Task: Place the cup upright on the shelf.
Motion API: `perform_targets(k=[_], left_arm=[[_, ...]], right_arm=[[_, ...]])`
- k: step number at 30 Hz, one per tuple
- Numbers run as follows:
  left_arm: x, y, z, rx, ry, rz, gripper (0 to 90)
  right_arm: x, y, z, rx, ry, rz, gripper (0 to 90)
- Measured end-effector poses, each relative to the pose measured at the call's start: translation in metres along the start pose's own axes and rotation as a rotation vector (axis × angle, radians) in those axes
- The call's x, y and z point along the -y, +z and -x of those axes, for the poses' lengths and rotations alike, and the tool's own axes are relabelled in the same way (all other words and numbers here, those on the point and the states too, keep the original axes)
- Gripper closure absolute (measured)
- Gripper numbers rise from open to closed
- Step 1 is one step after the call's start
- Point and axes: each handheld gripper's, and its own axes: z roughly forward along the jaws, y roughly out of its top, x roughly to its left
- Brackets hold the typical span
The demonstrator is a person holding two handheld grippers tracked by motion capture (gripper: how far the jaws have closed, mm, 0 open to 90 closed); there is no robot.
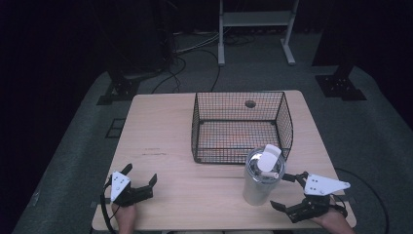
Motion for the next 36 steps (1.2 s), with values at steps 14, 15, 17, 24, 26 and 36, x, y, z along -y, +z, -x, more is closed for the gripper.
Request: perform_targets(k=[14,15,17,24,26,36], left_arm=[[0.0,0.0,0.0,0.001,-0.001,0.003,0.0],[0.0,0.0,0.0,0.001,-0.001,0.003,0.0],[0.0,0.0,0.0,0.001,0.0,0.003,0.0],[0.0,0.0,0.0,0.001,-0.001,0.004,0.0],[0.0,0.0,0.0,0.001,-0.001,0.004,0.0],[0.0,0.0,0.0,0.002,0.0,0.003,0.0]], right_arm=[[-0.004,0.021,0.003,-0.001,0.004,0.011,7.7],[-0.004,0.021,0.003,-0.001,0.004,0.011,7.7],[-0.004,0.023,0.004,0.0,0.004,0.013,7.7],[-0.006,0.031,0.006,0.005,0.001,0.015,7.7],[-0.006,0.034,0.007,0.005,-0.003,0.021,7.7],[-0.007,0.043,0.008,0.007,-0.008,0.031,7.7]])
